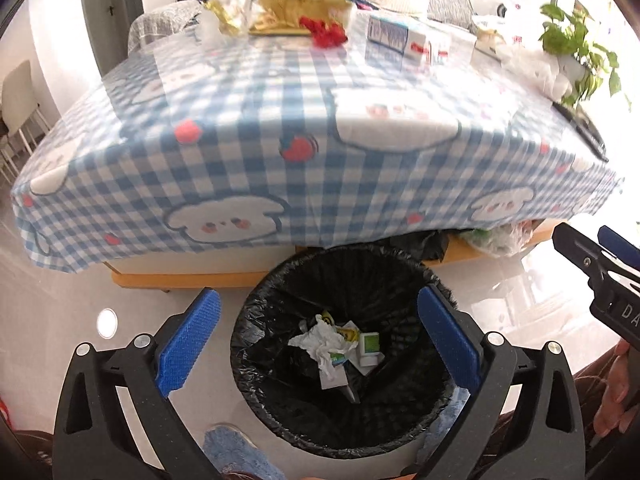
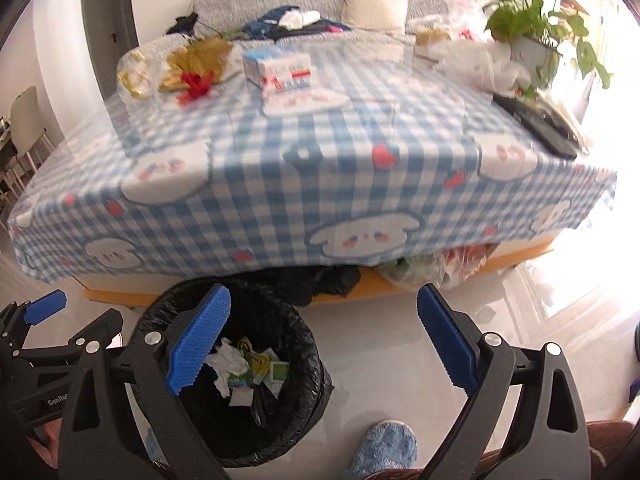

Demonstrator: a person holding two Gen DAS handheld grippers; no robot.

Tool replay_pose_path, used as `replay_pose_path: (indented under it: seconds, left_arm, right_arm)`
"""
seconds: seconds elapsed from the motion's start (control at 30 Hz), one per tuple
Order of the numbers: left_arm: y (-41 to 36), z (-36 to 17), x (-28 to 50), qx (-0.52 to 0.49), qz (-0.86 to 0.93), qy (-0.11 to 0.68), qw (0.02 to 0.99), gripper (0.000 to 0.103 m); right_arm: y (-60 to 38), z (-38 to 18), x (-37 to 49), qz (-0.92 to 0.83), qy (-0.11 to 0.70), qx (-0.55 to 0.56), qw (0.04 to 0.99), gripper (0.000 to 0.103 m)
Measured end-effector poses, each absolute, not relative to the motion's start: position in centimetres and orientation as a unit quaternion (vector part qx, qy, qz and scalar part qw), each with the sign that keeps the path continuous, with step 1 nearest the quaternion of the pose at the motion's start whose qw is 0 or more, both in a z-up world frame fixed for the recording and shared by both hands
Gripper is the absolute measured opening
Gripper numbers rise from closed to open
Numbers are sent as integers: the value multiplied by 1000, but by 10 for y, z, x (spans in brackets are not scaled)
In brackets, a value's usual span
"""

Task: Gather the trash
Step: 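Move both open tools back over the table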

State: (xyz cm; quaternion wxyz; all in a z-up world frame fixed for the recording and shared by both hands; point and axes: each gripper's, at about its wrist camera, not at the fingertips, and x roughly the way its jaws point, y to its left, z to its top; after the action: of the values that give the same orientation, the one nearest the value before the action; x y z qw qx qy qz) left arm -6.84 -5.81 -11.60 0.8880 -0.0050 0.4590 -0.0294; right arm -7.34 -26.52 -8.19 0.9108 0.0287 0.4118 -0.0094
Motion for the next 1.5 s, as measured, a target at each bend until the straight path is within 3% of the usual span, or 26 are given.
replay_pose_path:
  seconds: [0.73, 1.5]
  left_arm:
    - [-46, -57, -20, -22, -24, 436, 900, 97]
    - [-41, -44, 112, -20, -19, 443, 896, 97]
  right_arm:
    - [-268, -31, -20, 19, 386, 10, 922, 91]
    - [-254, -40, 109, 36, 393, -17, 919, 91]
